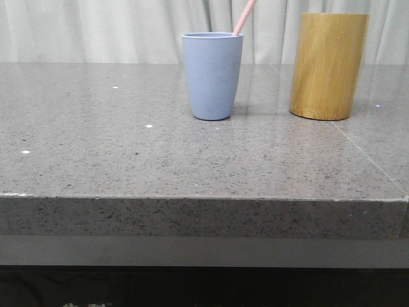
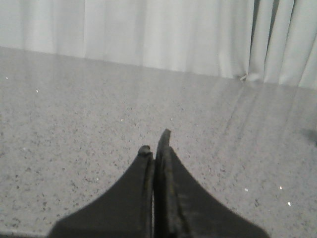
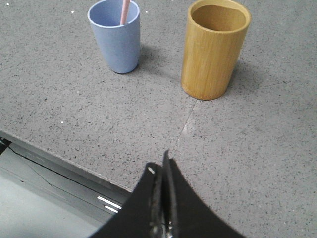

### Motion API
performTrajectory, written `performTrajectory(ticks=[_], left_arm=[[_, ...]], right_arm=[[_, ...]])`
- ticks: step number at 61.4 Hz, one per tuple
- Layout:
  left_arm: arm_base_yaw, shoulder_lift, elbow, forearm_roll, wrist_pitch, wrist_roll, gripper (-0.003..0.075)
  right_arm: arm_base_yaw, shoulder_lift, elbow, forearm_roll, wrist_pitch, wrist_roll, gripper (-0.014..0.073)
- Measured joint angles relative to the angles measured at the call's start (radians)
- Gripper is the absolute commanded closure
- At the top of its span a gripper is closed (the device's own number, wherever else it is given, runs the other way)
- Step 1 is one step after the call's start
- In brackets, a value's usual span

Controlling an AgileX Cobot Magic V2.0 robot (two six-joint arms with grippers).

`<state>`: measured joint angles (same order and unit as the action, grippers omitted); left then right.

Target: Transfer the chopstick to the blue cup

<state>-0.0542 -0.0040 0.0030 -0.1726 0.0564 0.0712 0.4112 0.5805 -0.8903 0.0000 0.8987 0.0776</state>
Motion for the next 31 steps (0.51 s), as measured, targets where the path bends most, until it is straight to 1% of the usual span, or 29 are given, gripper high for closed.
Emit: performTrajectory(ticks=[22,28,31], left_arm=[[0.002,0.0,0.0,-0.011,-0.018,0.0,0.0739],[0.002,0.0,0.0,-0.008,-0.019,-0.027,0.0739],[0.002,0.0,0.0,0.02,-0.019,-0.052,0.0739]], right_arm=[[0.0,-0.002,0.0,0.0,0.0,0.0,0.0661],[0.0,-0.002,0.0,0.0,0.0,0.0,0.0661],[0.0,-0.002,0.0,0.0,0.0,0.0,0.0661]])
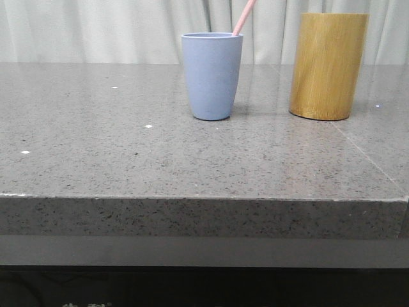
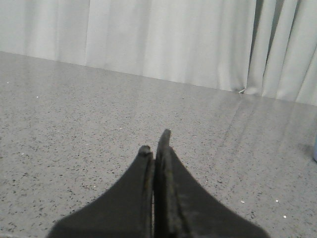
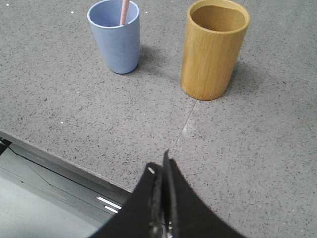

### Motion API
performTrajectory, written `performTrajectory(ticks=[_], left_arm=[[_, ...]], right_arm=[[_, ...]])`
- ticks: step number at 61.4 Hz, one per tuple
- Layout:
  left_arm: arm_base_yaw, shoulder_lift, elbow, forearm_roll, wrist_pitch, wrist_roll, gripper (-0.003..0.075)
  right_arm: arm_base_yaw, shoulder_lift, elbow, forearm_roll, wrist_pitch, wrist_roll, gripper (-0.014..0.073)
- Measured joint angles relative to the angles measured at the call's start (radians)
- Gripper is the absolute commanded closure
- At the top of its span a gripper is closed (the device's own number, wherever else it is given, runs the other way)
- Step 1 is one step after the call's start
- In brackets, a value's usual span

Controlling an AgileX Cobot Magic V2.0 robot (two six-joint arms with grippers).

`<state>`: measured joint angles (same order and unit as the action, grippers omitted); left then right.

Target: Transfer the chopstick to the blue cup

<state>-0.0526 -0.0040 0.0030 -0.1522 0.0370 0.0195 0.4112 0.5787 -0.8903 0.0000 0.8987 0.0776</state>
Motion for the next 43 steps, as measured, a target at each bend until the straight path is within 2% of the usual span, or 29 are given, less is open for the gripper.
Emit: performTrajectory(ticks=[9,43], left_arm=[[0.0,0.0,0.0,0.062,0.0,-0.054,0.0739],[0.0,0.0,0.0,0.075,0.007,-0.063,0.0739]], right_arm=[[0.0,0.0,0.0,0.0,0.0,0.0,0.0661],[0.0,0.0,0.0,0.0,0.0,0.0,0.0661]])
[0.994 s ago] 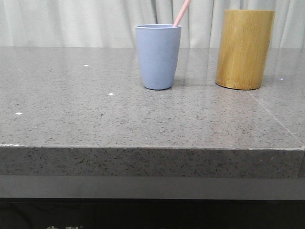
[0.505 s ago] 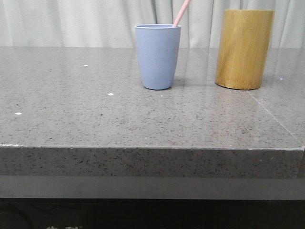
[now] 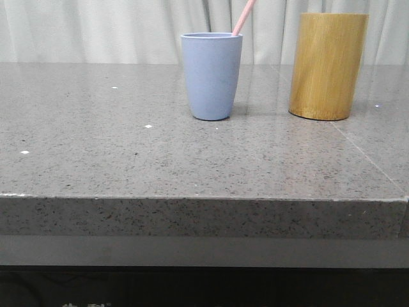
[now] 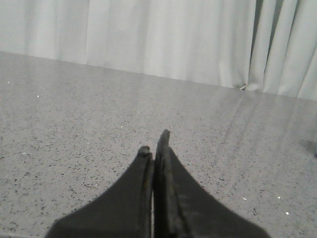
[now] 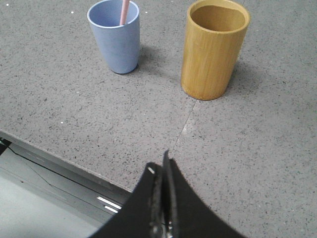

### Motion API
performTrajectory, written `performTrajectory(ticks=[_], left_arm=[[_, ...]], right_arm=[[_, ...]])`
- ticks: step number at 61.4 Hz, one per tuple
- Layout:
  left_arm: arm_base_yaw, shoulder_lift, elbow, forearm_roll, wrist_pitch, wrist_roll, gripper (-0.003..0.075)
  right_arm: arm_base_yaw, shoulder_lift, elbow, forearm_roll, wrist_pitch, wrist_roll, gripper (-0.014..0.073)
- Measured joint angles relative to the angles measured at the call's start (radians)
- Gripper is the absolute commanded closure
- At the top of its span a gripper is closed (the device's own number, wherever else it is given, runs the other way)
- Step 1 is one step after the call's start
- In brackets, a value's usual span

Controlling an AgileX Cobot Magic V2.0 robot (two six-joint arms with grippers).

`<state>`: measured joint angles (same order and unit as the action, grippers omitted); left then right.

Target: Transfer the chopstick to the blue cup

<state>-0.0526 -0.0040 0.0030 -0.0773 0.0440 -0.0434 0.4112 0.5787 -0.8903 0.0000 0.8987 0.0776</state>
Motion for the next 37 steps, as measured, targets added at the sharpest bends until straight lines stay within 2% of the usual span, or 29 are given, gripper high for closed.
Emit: performTrajectory(ticks=[37], left_arm=[[-0.041,0.0,0.0,0.016,0.0,-0.001,0.0739]], right_arm=[[0.0,0.0,0.0,0.0,0.0,0.0,0.0661]])
